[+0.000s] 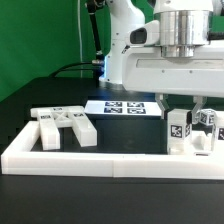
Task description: Assemble chair
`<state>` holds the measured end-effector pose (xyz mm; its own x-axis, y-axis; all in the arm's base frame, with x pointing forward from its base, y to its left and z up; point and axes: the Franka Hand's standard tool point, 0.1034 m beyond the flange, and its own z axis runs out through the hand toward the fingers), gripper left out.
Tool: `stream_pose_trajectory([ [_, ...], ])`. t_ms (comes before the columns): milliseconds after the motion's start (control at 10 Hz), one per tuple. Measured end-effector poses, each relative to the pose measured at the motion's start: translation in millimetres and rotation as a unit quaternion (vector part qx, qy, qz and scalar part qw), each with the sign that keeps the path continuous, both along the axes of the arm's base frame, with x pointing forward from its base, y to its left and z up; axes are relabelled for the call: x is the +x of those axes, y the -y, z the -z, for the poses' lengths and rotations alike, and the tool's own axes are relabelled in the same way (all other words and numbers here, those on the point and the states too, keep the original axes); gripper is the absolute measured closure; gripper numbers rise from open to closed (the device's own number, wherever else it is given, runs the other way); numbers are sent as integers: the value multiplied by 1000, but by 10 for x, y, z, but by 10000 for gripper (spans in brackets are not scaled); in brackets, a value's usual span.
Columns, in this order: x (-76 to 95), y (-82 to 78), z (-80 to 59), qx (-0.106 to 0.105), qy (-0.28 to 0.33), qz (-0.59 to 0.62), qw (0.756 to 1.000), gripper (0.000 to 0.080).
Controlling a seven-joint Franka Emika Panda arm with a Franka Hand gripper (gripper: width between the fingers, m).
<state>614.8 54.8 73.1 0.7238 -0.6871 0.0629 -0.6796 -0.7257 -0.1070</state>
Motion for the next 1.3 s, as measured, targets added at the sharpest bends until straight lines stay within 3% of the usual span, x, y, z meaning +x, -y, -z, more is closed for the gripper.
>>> stream_pose_trajectory([
  [400, -1, 3, -1, 24, -6, 183, 983, 509],
  [1100, 2, 34, -10, 56, -16, 437, 897, 509],
  [1200, 3, 30, -14, 64, -18, 480, 875, 509],
  [1300, 2, 30, -14, 64, -18, 479, 876, 509],
])
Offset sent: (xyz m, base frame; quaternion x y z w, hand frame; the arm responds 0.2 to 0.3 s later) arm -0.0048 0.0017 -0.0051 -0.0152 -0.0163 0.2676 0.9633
